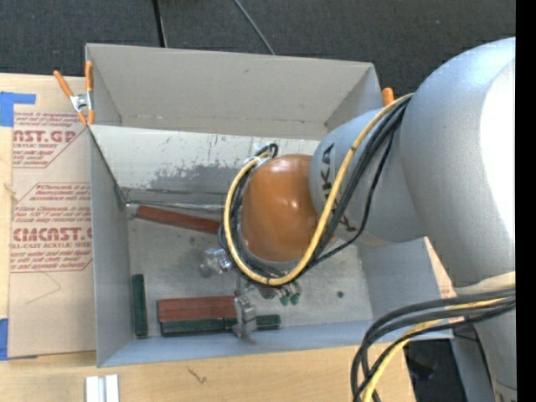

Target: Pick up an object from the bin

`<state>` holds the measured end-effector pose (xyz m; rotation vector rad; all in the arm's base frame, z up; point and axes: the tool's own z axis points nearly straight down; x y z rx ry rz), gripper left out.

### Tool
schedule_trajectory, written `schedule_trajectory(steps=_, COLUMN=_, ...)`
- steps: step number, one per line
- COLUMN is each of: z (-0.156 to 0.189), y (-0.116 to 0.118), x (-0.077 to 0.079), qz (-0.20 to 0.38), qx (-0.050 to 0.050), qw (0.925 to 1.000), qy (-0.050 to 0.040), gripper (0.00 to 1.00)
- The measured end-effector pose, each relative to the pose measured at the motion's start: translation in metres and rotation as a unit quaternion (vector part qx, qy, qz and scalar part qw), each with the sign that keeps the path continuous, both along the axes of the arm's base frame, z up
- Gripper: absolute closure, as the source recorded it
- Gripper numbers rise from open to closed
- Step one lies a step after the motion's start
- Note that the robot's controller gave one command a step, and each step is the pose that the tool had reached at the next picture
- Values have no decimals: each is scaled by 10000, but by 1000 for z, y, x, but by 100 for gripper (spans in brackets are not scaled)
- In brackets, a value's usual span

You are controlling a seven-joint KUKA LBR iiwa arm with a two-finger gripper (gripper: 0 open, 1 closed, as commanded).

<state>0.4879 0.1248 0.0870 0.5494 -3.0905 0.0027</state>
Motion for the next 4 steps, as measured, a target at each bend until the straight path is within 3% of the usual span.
schedule_trajectory(steps=1, z=-5, y=-1, x=-2, qz=1097, qx=31, qw=9940, qy=-41, gripper=0)
schedule_trajectory(steps=2, z=-14, y=4, x=-1, qz=-504, qx=12, qw=9987, qy=-10, gripper=100)
schedule_trajectory(steps=3, z=-14, y=4, x=-1, qz=-505, qx=13, qw=9987, qy=-10, gripper=100)
schedule_trajectory(steps=4, z=16, y=10, x=14, qz=-488, qx=8, qw=9988, qy=-4, gripper=100)
